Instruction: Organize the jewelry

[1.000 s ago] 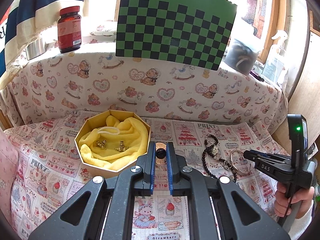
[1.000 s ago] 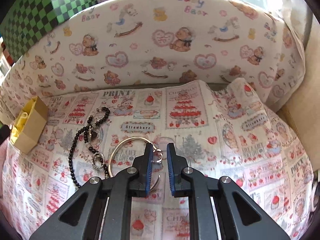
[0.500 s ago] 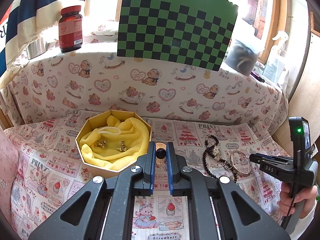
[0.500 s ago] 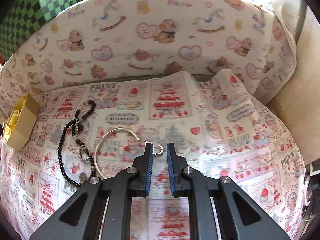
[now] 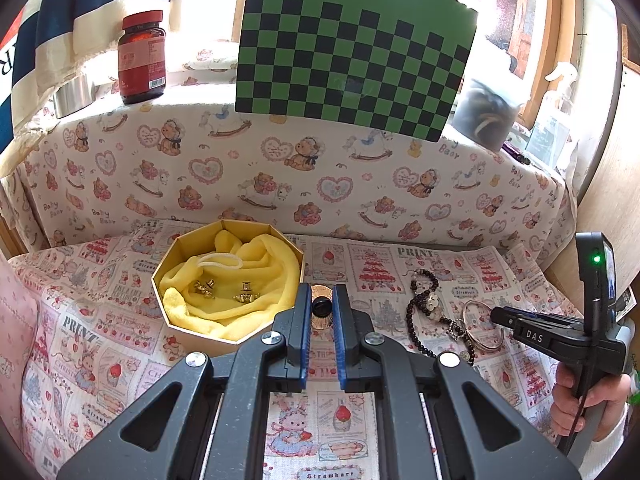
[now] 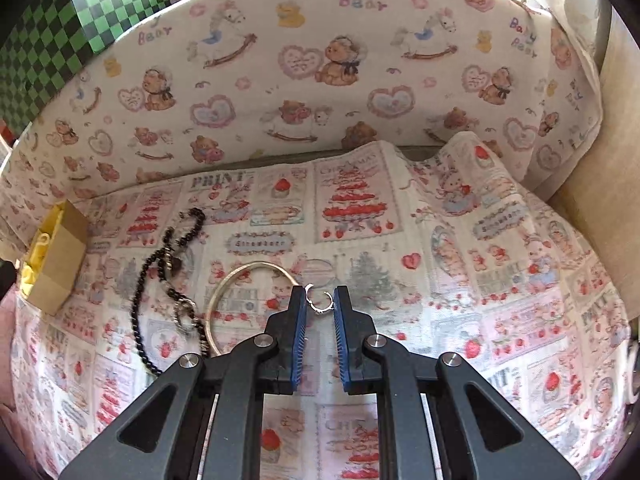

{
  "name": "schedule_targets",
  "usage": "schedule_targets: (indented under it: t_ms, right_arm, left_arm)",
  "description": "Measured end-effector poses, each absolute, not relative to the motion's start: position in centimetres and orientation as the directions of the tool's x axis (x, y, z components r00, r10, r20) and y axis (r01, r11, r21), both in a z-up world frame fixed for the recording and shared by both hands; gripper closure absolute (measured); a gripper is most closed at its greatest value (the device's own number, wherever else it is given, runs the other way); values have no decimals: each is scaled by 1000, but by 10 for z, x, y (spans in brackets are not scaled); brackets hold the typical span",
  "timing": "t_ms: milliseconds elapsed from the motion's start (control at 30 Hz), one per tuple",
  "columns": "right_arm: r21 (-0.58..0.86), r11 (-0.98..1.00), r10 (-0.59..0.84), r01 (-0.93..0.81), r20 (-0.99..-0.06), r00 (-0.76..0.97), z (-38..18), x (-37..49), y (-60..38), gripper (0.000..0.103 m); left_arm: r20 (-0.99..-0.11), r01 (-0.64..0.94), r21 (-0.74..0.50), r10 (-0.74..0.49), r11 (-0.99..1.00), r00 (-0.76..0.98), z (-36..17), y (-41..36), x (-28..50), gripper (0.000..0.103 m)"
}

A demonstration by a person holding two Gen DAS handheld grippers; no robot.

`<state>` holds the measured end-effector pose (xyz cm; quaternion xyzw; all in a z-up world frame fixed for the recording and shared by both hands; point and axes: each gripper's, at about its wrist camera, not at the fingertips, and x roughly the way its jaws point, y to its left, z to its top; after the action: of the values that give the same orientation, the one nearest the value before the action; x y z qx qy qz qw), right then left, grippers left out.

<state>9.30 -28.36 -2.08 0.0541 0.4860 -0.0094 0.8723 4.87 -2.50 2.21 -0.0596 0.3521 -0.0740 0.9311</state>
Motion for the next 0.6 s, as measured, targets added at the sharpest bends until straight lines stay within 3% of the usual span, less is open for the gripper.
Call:
schedule_targets:
  t_ms: [600]
  right_arm:
    - [69, 995, 20, 67, -835, 551, -24, 94, -279, 88]
  left_arm:
    - [-646, 78, -172, -172, 982, 744, 22, -22, 48, 94]
